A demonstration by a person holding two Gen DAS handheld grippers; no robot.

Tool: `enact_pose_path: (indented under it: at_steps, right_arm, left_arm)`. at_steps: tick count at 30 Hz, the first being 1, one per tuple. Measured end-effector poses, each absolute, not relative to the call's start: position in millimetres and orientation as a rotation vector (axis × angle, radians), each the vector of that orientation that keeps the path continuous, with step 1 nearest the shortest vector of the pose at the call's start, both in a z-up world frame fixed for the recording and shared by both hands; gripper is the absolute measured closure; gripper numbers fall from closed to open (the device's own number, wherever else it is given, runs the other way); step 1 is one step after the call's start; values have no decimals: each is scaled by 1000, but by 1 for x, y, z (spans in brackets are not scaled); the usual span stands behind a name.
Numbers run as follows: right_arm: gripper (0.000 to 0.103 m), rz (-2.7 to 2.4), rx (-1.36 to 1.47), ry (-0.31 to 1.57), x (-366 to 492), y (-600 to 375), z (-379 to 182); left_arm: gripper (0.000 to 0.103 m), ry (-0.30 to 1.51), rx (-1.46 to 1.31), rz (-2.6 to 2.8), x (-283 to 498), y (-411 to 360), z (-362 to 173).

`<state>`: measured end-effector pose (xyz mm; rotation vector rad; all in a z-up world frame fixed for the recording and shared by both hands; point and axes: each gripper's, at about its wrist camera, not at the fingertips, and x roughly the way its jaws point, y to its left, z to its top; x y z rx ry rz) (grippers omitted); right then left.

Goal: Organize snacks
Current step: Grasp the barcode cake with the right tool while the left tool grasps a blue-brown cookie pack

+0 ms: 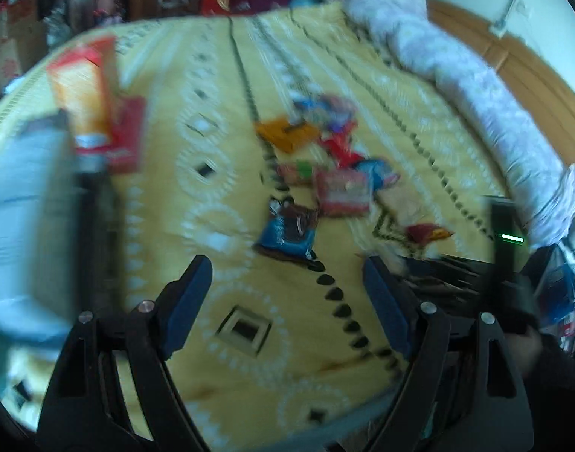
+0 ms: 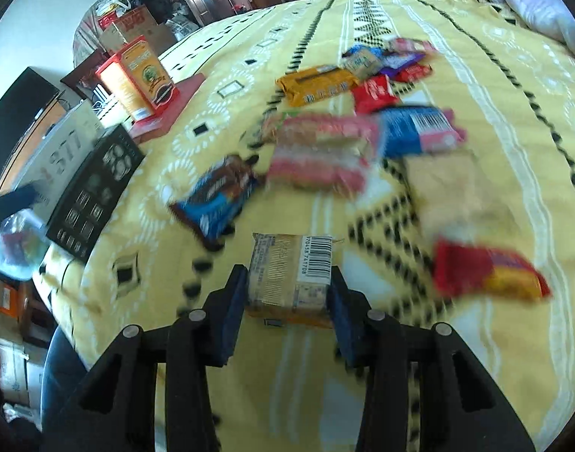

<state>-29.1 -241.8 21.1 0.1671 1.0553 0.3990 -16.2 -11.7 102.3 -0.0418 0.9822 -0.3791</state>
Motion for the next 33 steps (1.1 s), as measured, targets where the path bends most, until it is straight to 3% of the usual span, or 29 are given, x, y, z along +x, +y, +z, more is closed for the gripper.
enact_pose_path:
  at_steps: [4,8,14,17,22,33]
  right_arm:
    - [56,402,164,1062,-47,-252,18]
    - [46,407,171,1057,-48,-253,19]
    - [47,365,194,1056,-42,-252,15]
    - [47,344,202,1053,-40,-251,15]
    - [57,322,201,1040,-38,-252,14]
    - [57,314,173,932,-43,-251,60]
  left_arm:
    - [20,1056,-45,-366,18,-29,55]
    - [20,1042,12,-357,27,-47,40]
    - [22,1012,106,-280,39,-59,27]
    - [48,1009,146,-293,36,-64,22]
    - [56,1007,134,-269,32,-64,28]
    - [57,909,-64,-338,1,-36,101]
